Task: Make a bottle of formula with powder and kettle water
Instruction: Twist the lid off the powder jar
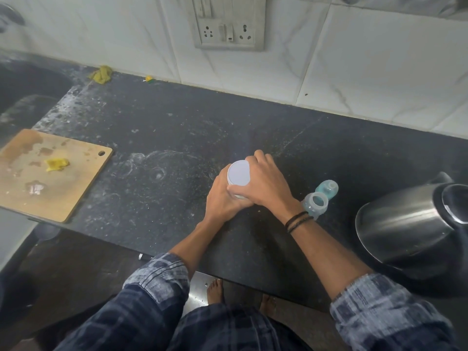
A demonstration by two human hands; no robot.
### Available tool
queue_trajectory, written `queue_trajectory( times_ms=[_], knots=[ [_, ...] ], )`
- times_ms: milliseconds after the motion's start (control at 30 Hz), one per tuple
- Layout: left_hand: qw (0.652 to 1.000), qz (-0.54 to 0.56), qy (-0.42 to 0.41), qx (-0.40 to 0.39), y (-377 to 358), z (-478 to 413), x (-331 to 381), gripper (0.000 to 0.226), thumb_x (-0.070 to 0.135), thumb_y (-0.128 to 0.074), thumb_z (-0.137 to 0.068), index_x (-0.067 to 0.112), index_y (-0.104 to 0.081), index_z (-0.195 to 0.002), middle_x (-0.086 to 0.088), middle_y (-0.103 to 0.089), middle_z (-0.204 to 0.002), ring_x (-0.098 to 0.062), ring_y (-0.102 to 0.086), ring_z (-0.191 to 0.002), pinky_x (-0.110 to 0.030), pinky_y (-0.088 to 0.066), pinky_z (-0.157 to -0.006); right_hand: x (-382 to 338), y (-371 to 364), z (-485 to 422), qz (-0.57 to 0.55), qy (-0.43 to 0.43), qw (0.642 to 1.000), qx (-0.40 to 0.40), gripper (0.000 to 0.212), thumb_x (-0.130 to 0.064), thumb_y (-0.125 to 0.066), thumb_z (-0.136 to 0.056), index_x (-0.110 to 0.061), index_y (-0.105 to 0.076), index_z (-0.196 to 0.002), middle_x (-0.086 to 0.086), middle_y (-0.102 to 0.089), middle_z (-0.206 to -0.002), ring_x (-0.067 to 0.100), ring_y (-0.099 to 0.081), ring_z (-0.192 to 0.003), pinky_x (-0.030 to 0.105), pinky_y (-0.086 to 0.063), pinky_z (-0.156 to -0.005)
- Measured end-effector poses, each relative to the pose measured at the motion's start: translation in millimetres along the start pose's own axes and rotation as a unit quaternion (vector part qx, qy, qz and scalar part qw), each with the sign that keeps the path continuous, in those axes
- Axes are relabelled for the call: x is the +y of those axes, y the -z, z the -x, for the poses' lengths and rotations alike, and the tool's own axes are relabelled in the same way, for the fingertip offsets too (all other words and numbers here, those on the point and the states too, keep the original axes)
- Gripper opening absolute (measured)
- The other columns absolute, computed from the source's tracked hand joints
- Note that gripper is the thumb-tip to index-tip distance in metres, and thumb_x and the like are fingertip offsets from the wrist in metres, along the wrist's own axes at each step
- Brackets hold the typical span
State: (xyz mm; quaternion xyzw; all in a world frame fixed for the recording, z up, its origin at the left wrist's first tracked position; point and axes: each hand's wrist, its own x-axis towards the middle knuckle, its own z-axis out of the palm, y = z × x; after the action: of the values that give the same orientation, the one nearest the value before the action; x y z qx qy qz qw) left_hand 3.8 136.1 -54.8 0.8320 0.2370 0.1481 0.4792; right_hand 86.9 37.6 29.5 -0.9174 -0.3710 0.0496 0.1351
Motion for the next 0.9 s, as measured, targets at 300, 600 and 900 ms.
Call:
queue_trajectory(
  times_ms=[300,600,900],
  knots=[
    [1.000,-0.011,0.001,0.010,-1.7,-2.6,-4.9,0.097,0.046,-0.095,-0.058,0.044,-0.041,-0.138,0.023,-0.050,-0.137,-0.007,-0.051,-0.125,-0.044,-0.051,-0.099,6.3,-3.0,-1.2,-0.024,0.009,1.000,0.008,0.076,-0.065,-0.074,-0.071,-0.014,-0.056,-0.124,0.001,-0.051,-0.119,0.019,-0.046,-0.107,0.030,-0.042,-0.084],
    [1.000,-0.015,-0.002,0.009,-2.4,-3.7,-7.3,0.099,0.047,-0.095,-0.058,0.043,-0.040,-0.139,0.022,-0.050,-0.138,-0.008,-0.051,-0.126,-0.042,-0.050,-0.099,8.1,-6.5,-1.6,-0.039,0.009,0.999,0.016,0.074,-0.064,-0.075,-0.070,-0.015,-0.057,-0.122,0.000,-0.050,-0.117,0.019,-0.045,-0.106,0.028,-0.038,-0.080],
    [1.000,-0.019,0.002,0.006,-3.2,-4.8,-8.5,0.099,0.047,-0.094,-0.057,0.039,-0.041,-0.141,0.021,-0.050,-0.137,-0.007,-0.051,-0.125,-0.043,-0.050,-0.099,10.0,-5.9,-2.3,-0.051,0.014,0.999,0.012,0.074,-0.062,-0.077,-0.070,-0.015,-0.056,-0.122,0.000,-0.049,-0.118,0.019,-0.045,-0.108,0.030,-0.042,-0.083]
  ],
)
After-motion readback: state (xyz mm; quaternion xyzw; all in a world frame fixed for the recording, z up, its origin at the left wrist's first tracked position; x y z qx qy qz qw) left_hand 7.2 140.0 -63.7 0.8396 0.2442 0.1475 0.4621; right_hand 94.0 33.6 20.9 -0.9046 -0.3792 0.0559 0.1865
